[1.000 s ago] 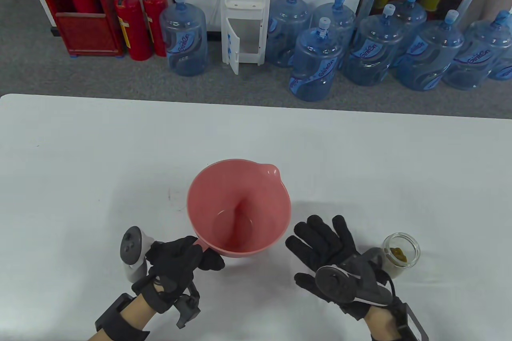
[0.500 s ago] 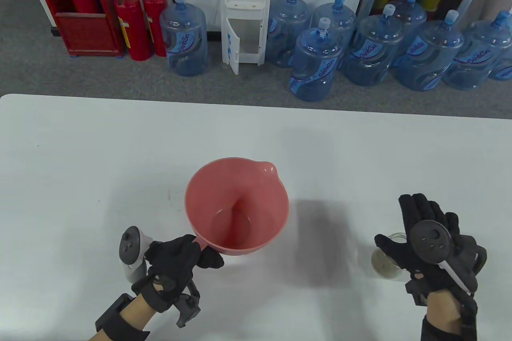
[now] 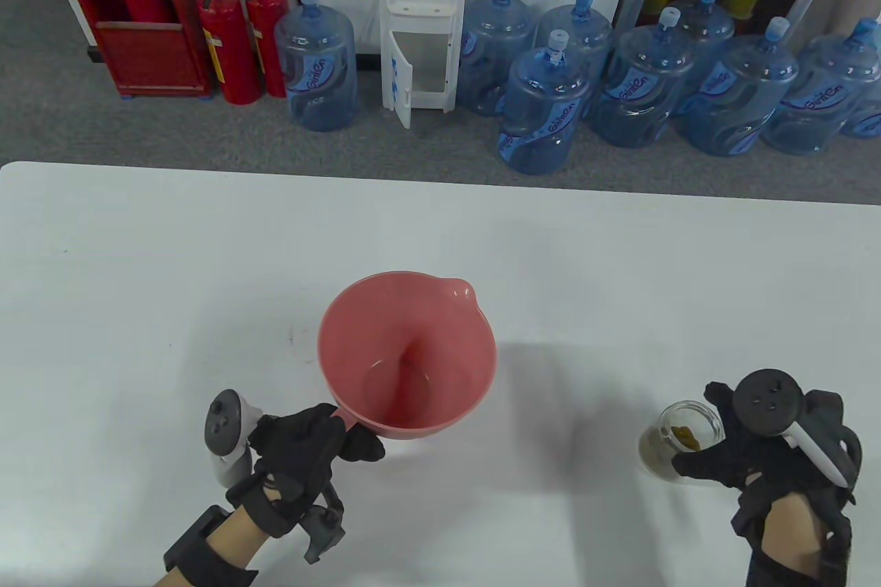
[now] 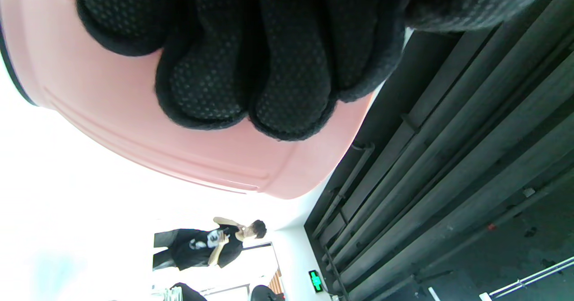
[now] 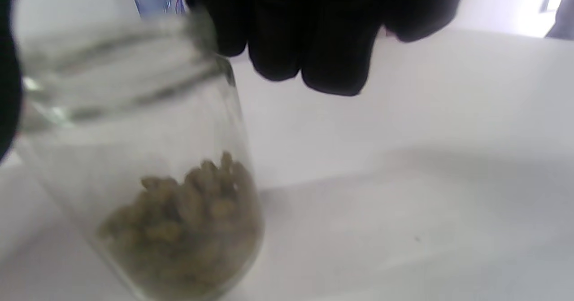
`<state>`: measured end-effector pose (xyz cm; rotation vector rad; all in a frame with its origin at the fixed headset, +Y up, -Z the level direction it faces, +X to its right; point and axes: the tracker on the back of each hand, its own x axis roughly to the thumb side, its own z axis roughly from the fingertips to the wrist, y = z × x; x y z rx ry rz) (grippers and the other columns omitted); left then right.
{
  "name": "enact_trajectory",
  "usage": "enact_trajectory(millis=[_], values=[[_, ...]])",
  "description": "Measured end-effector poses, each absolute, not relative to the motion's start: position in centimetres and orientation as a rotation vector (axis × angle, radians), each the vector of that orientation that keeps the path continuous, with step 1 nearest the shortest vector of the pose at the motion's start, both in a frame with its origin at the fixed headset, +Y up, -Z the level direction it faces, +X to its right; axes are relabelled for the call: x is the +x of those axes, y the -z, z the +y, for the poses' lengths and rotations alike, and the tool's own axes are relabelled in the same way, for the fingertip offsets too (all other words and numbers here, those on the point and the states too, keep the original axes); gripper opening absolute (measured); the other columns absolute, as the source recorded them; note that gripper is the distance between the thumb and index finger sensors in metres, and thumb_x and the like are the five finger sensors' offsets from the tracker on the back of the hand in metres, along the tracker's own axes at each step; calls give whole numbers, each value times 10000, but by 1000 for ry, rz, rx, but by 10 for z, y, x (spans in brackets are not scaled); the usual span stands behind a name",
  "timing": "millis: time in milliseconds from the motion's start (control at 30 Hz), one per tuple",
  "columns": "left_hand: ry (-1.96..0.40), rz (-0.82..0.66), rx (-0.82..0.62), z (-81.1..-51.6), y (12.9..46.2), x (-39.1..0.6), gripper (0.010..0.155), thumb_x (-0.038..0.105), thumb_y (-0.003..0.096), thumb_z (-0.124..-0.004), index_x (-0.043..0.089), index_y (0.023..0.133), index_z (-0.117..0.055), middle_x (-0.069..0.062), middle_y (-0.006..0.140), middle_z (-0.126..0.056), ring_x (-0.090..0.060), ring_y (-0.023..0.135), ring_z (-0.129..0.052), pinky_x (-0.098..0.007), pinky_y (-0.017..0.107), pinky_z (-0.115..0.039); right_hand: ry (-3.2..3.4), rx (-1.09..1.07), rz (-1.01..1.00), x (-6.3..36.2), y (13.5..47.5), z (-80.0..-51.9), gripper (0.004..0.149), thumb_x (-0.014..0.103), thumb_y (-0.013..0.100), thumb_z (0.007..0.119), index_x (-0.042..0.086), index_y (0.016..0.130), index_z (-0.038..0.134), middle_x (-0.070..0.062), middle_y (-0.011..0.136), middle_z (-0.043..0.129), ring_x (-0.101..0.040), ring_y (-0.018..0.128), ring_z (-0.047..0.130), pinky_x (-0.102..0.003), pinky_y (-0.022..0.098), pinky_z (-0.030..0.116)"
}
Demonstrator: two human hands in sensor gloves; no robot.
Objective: Hold salad bowl and receive raisins poured from storage jar
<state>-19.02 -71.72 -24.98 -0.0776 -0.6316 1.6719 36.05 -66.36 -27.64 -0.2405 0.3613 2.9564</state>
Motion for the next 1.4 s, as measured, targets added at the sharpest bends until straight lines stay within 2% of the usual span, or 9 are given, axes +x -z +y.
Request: enact_trajectory(millis=[200,333,467,567,800,967,1100,1233,1400], values=[[-1672,-639,-77,-717,250,-190,365,508,420,-684,251,498,-931,16,551,-1023,-317,504,-1036,-508,493,-774,-2756,-121,436,370,289,-689,1051,697,119,1002,425,986,474,-20,1087,567,-312,991,705,-593,743,468],[-1675,-637,-76,-717,250,-190,364,508,421,-683,251,498,-930,17,553,-1022,-316,504,-1035,-508,493,-774,-2614,30,411,369,296,-701,1049,683,144,1019,415,988,456,20,1109,506,-283,1042,622,-610,766,371],[-1677,-634,-78,-718,249,-190,365,507,421,-684,250,498,-931,16,552,-1022,-316,503,-1036,-508,492,-774,-2494,109,297,365,303,-713,1064,689,145,1031,348,991,481,21,1020,674,-219,999,737,-600,777,387],[-1688,-630,-91,-719,250,-189,364,508,420,-685,252,496,-931,17,550,-1023,-316,502,-1036,-507,492,-775,-2461,138,222,361,304,-712,1067,718,130,1024,345,988,511,19,1001,707,-217,972,781,-609,779,404],[-1762,-641,-145,-720,247,-183,361,511,415,-689,253,485,-933,20,540,-1027,-314,494,-1041,-506,490,-779,-2283,218,-231,337,292,-680,1051,773,135,979,352,995,546,-13,989,722,-267,908,816,-603,778,475],[-1763,-643,-149,-720,246,-180,363,511,415,-688,252,484,-934,19,539,-1028,-315,493,-1040,-507,489,-778,-2108,361,-339,302,282,-648,1074,792,146,950,298,991,508,-20,1026,663,-290,1008,739,-588,790,481],[-1767,-645,-144,-720,246,-181,362,511,415,-688,254,485,-934,20,540,-1027,-312,493,-1040,-505,490,-779,-1984,377,-412,279,275,-626,1061,741,183,978,330,1008,451,-14,1013,668,-245,956,831,-550,792,531],[-1773,-641,-146,-721,246,-181,362,512,416,-688,255,484,-934,23,538,-1027,-312,494,-1040,-504,490,-779,-2006,383,-505,260,272,-603,1024,835,161,908,388,1000,527,18,950,743,-221,877,906,-542,774,601],[-1808,-645,-183,-725,246,-178,366,512,415,-686,254,477,-939,19,530,-1032,-314,484,-1044,-505,484,-782,-2178,482,-624,227,265,-575,1003,826,168,921,430,1001,527,3,952,702,-251,812,950,-538,702,725]])
